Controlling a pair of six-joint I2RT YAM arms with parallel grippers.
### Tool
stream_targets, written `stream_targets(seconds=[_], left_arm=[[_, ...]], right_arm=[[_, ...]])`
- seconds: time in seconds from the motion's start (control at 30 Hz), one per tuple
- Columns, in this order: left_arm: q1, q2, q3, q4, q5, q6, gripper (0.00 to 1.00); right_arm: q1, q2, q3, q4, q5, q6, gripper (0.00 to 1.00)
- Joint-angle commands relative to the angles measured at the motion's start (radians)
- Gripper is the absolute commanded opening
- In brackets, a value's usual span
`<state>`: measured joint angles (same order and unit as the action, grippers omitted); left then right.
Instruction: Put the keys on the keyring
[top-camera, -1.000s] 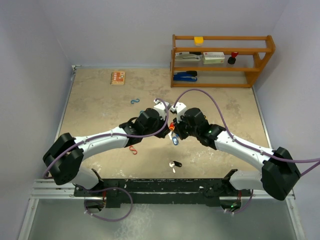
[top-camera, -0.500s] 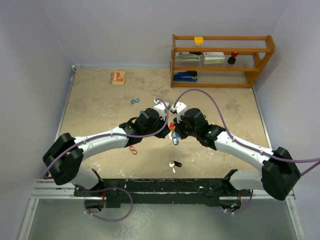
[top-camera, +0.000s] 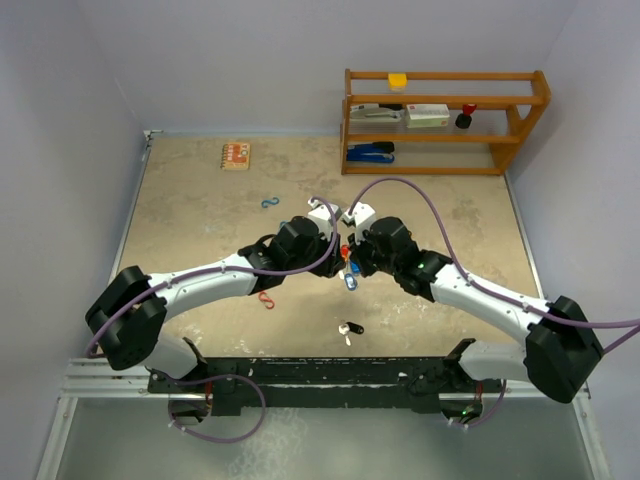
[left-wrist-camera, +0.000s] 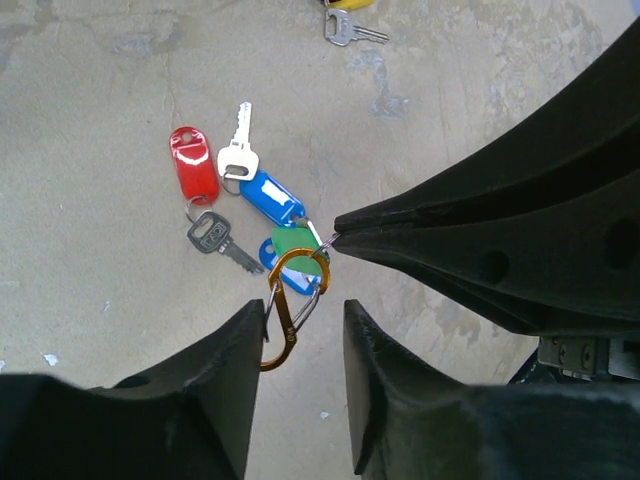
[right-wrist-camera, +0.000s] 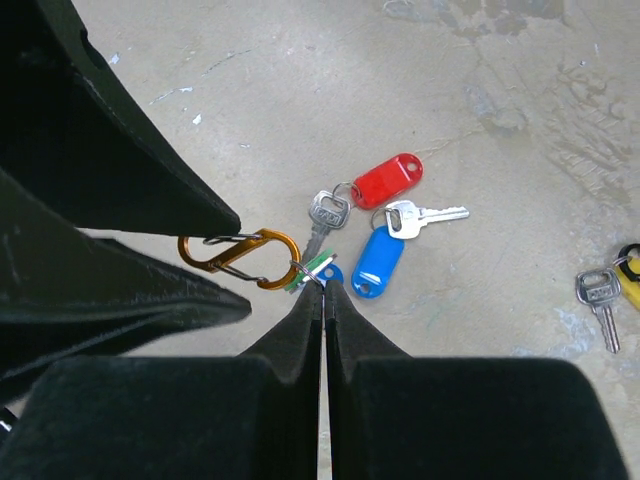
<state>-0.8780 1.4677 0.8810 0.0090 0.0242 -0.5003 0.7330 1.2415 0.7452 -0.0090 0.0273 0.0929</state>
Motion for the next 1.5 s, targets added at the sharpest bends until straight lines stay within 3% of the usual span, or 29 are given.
stream_targets(seconds=[0.0,0.07,0.4,0.9,1.13,1.47], left_arm=[[-0.006,-0.052,0.024,0.003,-0.032,0.006,0.4],[-0.006,-0.069,0.021,-0.006,-0.063,0.002,0.48],[-0.006,-0.2,-0.024,-0.012,-0.277,-0.04,0.64],[-0.006,-0.232,-0.045,-0.051,-0.436,-0.083,0.66],[-0.006,-0.219,-0.047,-0.092,-0.513,-0.13,0.67],[-0.005,-0.22,-0.063,-0.078,-0.496,-0.133,0.67]], right_arm=[[-0.001,-0.032,0.004,0.021,0.057,-0.026,0.0],[-0.002,-0.034,0.004,0.019,0.064,-0.027,0.0],[-0.003,-0.046,0.005,0.01,0.083,-0.027,0.0],[-0.002,-0.049,0.009,-0.01,0.109,0.008,0.0],[-0.012,0.019,0.08,-0.089,0.289,0.08,0.0],[-0.17,0.155,0.191,-0.075,0.251,0.137,0.0]])
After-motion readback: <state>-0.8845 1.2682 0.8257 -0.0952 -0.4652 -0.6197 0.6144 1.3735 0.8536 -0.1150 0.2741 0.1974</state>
